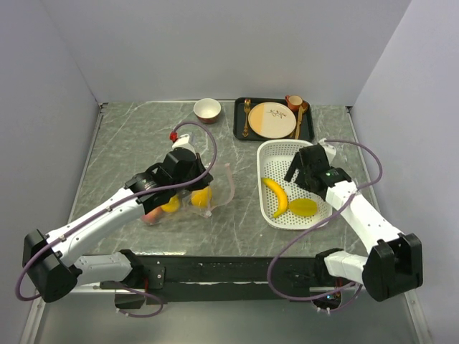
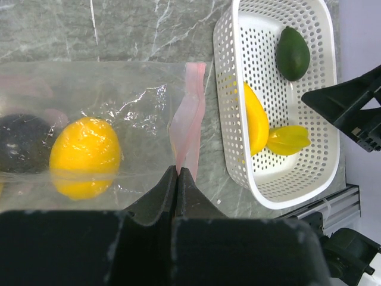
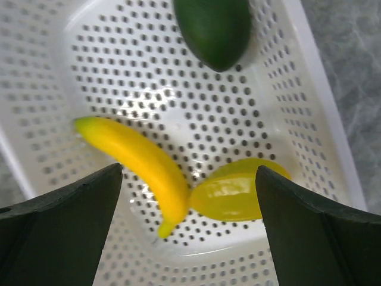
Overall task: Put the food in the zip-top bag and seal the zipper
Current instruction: Pick up the fake fruit from the bin.
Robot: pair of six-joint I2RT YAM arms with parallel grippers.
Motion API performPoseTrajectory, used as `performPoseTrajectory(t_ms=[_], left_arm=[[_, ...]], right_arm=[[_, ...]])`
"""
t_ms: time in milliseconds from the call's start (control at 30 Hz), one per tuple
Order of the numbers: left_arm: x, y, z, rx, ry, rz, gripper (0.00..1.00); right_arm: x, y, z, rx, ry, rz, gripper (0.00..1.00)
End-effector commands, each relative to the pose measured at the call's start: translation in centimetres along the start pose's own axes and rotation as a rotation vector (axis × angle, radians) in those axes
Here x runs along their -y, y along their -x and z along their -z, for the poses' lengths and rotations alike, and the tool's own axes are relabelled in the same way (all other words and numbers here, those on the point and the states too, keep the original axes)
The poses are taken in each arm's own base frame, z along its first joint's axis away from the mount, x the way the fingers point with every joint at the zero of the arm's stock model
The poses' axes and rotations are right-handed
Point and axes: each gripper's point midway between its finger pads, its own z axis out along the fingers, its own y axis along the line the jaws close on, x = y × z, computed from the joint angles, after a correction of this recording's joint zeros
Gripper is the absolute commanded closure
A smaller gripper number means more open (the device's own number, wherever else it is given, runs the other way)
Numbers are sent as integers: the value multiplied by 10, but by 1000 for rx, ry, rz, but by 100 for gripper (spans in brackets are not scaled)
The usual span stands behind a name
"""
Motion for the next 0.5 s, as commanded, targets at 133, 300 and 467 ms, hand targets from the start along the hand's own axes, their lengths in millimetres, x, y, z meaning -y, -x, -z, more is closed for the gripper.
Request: performPoseTrajectory(t_ms=[133,300,467], left_arm=[[20,13,5,23,-64,9,99],[17,13,5,26,-47,4,99],[16,12,5,28,-46,0,99]], right_arm=[[9,49,-13,50,-63,40,0],[-3,58,-37,7,-33,76,0],[-9,61,-62,-55,-26,94,6]])
